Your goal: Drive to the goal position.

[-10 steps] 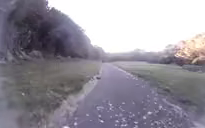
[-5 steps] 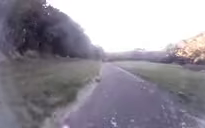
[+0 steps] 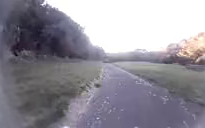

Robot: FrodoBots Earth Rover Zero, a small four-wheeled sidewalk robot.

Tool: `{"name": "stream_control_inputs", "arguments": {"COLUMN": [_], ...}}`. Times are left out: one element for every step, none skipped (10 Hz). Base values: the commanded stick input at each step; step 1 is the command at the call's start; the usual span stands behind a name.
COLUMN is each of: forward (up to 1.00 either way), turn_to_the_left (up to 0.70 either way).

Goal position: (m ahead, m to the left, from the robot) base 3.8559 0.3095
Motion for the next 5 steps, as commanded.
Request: {"name": "stream_control_inputs", "arguments": {"forward": [1.0,1.0,1.0,1.0,1.0], "turn_to_the_left": [-0.4,-0.32,-0.24,0.0,0.0]}}
